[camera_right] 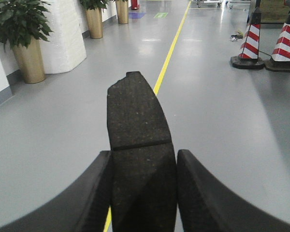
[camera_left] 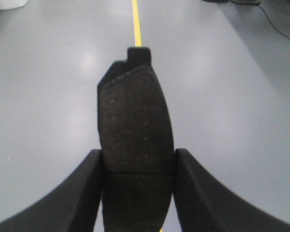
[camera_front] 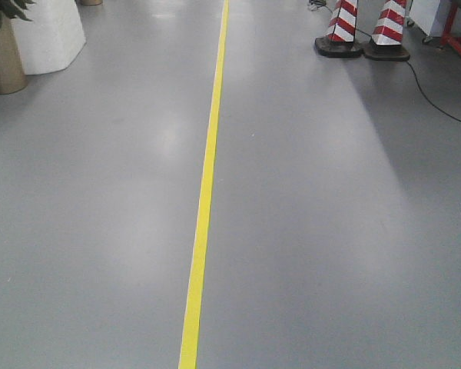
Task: Move and align brake pads A on conveyor
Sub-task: 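Turn the base away from the table holding both brake pads, then drive forward along the yellow floor line past the cones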
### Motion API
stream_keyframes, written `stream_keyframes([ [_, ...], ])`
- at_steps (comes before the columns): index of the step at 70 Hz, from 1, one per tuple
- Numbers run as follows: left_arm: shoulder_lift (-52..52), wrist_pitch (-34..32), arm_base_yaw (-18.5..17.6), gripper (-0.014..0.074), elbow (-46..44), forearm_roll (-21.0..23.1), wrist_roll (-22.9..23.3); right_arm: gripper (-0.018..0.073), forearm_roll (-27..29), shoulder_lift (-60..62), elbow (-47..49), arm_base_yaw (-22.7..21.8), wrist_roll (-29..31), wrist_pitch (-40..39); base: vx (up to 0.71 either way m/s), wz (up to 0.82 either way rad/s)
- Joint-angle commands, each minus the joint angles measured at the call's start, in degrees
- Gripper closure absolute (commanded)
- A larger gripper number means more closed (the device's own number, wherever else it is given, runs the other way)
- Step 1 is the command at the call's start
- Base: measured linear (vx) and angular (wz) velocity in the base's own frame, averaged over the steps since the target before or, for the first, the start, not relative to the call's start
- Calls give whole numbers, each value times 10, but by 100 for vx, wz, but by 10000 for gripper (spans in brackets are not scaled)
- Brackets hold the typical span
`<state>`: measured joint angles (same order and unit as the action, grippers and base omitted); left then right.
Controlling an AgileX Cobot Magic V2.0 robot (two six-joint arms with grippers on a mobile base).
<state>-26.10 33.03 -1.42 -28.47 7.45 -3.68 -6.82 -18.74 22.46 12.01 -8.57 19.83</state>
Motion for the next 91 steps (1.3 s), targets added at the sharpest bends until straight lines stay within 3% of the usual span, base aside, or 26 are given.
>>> stream_keyframes([
  [1, -2, -50, -4, 603, -16, 7, 0, 563, -6, -4, 18, 0, 1, -58, 58, -9],
  [91, -2, -50, -4, 603, -16, 7, 0, 563, -6, -4, 18, 0, 1, -58, 62, -3],
])
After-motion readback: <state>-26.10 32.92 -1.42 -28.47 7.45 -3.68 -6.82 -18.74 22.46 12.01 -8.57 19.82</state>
